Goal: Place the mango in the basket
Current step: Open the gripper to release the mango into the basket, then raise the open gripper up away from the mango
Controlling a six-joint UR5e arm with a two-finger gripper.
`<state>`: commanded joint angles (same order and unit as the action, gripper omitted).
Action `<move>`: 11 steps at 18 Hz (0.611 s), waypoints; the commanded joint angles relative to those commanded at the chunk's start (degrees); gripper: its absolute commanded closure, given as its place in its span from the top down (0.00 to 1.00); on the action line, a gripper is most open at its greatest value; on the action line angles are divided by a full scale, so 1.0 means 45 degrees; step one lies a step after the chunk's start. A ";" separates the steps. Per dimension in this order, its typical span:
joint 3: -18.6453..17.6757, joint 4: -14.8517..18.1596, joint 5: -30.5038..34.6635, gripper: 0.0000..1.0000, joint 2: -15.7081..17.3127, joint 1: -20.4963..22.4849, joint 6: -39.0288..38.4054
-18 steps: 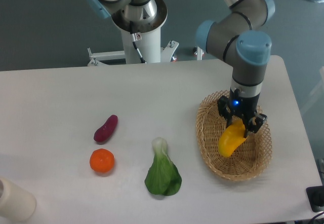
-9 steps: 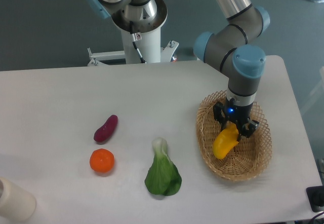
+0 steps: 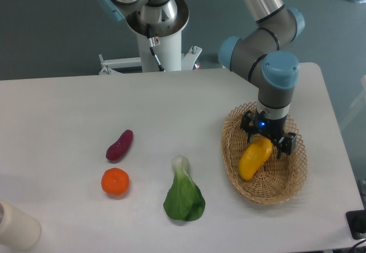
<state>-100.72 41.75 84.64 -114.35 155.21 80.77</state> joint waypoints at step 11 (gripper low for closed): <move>0.1054 0.0215 0.0039 1.00 0.0391 0.0059 0.0058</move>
<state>-95.98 42.71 84.81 -112.59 155.48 81.04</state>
